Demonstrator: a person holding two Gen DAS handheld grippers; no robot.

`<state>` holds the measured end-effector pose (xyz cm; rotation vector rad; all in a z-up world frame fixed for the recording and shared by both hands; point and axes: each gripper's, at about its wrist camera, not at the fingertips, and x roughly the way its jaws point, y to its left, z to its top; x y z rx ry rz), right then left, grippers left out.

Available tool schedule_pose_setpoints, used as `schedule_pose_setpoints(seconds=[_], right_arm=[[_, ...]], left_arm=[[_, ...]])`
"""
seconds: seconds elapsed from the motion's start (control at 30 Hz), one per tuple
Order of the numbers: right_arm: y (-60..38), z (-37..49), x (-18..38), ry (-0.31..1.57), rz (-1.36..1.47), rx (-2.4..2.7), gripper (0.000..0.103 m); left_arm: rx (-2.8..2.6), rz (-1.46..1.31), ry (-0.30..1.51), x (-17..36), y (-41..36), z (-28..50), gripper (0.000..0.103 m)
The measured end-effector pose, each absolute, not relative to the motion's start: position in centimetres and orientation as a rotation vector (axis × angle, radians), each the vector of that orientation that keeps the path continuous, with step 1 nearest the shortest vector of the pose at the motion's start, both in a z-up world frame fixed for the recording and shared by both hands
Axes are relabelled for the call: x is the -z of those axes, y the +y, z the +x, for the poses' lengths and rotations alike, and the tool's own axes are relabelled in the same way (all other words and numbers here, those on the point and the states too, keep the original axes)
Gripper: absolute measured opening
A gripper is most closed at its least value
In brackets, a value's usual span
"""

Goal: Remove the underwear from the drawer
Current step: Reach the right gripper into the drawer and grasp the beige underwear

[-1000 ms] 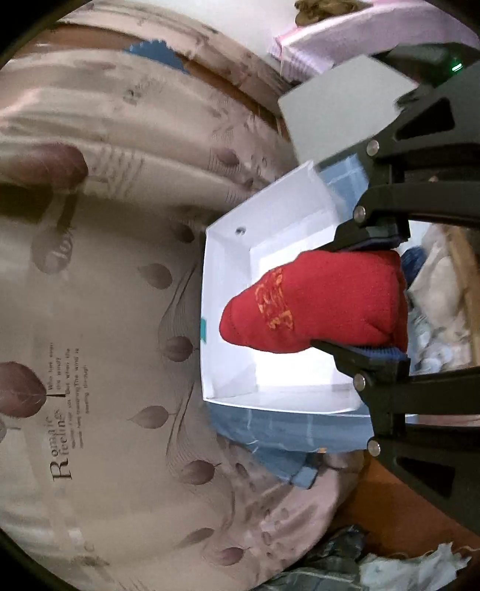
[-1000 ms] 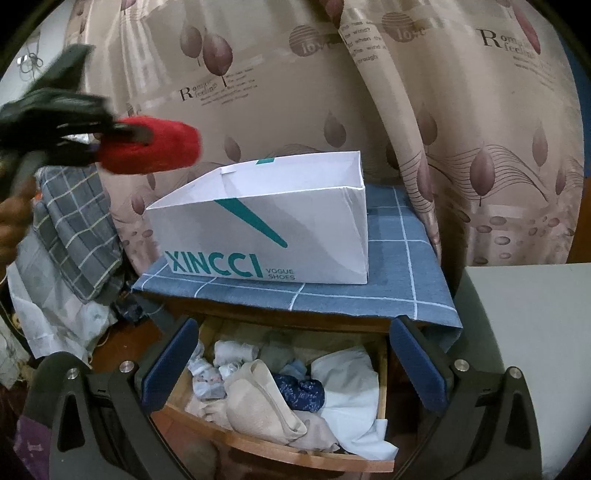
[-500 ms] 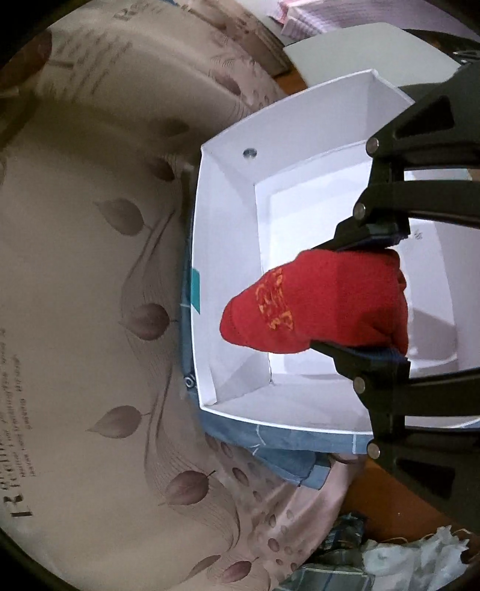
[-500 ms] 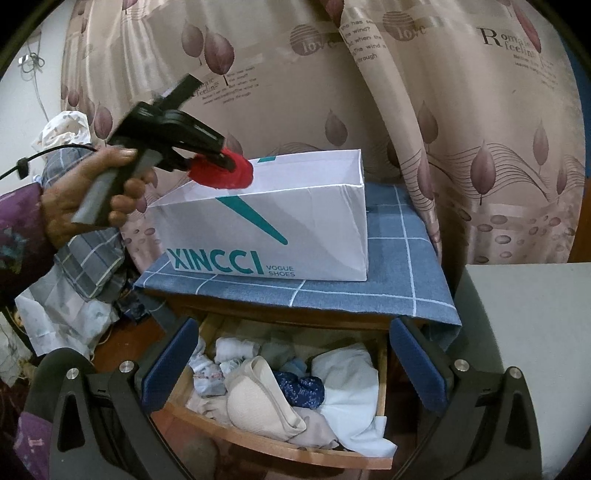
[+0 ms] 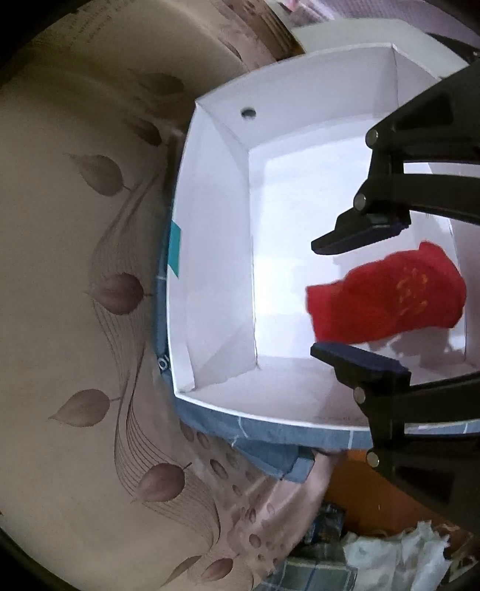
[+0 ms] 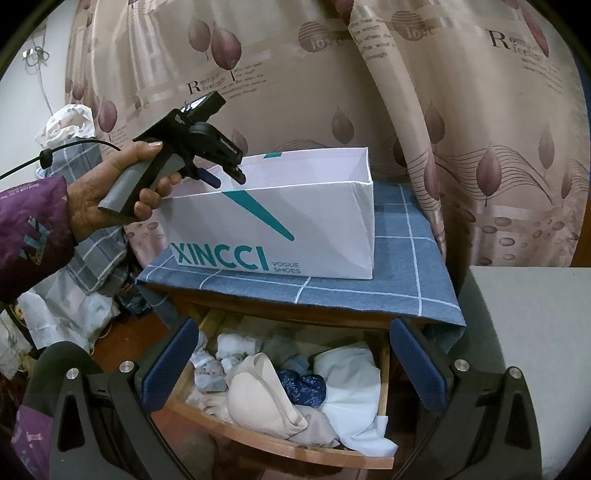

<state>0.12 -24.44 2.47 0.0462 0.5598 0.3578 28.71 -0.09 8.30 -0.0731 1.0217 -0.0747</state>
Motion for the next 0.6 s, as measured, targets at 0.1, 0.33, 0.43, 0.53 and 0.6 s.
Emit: schedule_pose_setpoints(seconds=[0.1, 0.33, 0.43, 0.53, 0.6], right_arm=[[-24.1, 0.1, -2.4, 0.565, 0.031, -0.365, 0.103], [-21.9, 0.6, -1.0, 0.662, -0.036, -0.452, 0.103], [-19.7, 1.2, 0.3, 0.749, -0.116, -0.514, 0.103], [-17.7, 2.4, 1.9, 0.862, -0.162, -0.587, 0.103], [-16.5, 3.7, 3.6, 0.949, -0.187, -0.636, 0.103]], left_arm=[[0.089, -0.083, 0.989, -9.1, -0.2, 27.9, 0.051], [0.098, -0.043, 0.775, -12.9, -0.1, 20.4, 0.056], [0.095, -0.001, 0.703, -13.2, 0.6, 15.4, 0.059], [0.111, 0.008, 0.675, -11.8, 2.1, 10.7, 0.06], [0.119, -0.004, 0.69, -10.0, 3.3, 8.0, 0.06]])
